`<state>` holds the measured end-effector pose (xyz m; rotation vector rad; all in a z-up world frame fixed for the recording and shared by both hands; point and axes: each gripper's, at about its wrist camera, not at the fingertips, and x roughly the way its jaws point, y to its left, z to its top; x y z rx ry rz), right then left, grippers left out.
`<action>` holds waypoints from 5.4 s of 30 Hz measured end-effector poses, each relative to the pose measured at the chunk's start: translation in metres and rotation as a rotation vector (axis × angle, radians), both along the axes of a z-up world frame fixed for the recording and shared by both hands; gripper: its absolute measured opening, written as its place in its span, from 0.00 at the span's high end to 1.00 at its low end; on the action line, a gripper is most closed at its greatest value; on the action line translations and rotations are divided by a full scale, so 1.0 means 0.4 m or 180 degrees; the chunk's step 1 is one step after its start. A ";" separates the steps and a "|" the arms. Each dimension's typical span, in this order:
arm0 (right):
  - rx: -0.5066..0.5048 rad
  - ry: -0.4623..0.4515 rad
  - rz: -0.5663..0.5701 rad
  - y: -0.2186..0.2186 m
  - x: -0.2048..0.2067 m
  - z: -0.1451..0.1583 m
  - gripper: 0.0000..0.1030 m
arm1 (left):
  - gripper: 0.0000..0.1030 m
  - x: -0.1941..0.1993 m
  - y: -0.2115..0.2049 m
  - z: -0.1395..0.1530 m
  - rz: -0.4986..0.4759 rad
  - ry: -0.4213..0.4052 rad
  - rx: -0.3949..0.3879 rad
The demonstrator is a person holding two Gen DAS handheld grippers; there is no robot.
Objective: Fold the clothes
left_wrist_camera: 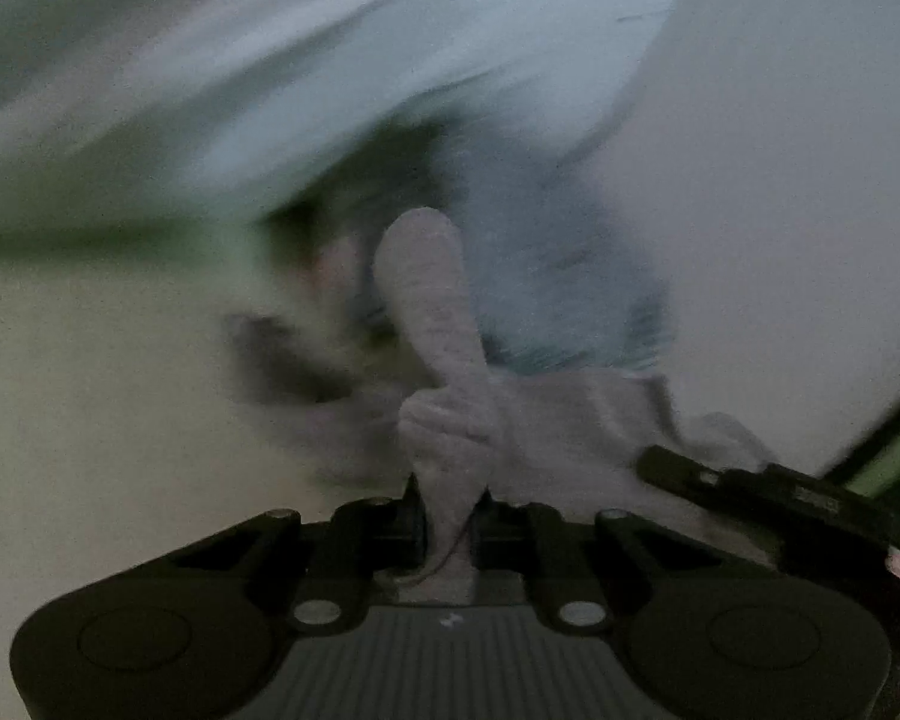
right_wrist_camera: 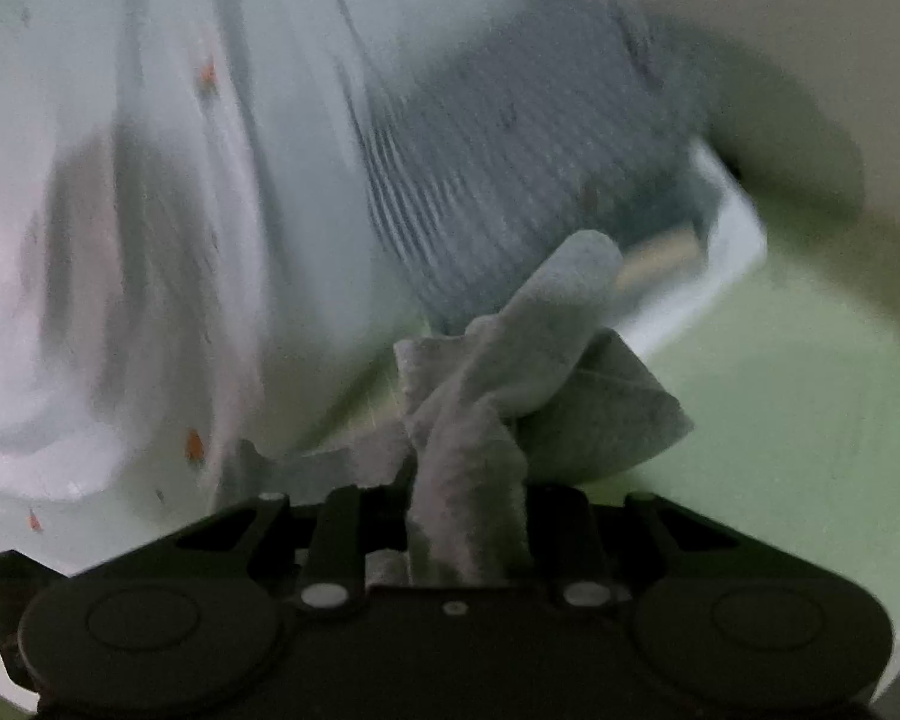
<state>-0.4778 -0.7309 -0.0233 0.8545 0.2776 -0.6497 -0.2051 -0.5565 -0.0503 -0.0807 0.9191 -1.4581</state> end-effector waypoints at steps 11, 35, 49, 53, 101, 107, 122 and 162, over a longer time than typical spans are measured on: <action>-0.0364 -0.0171 -0.0180 -0.204 -0.079 0.142 0.76 | 0.86 0.012 -0.250 -0.062 0.0047 -0.0202 0.0220; 0.0092 -0.0302 -0.0532 -0.245 -0.141 0.080 0.76 | 0.49 0.051 -0.477 -0.442 -0.0087 0.1235 0.0538; 0.0269 0.0007 -0.0778 -0.310 -0.244 -0.077 0.76 | 0.74 -0.012 -0.435 -0.367 -0.0037 0.0585 0.0880; 0.0296 0.0252 -0.0852 -0.376 -0.285 -0.145 0.74 | 0.60 -0.051 -0.458 -0.345 0.0037 0.0314 0.1084; 0.0851 0.0937 0.0343 0.070 0.047 -0.354 0.00 | 0.58 0.023 0.064 -0.285 0.0055 0.0201 0.1546; 0.0701 0.1084 0.0854 0.218 0.143 -0.353 0.00 | 0.34 0.139 0.270 -0.289 0.0392 0.0083 0.1699; 0.0331 0.1451 0.0770 0.254 0.202 -0.351 0.08 | 0.60 0.146 0.306 -0.308 0.0296 0.0241 0.1285; -0.0720 0.1009 -0.1298 -0.680 0.278 0.041 0.17 | 0.46 0.302 -0.730 0.014 0.0775 -0.0377 0.0731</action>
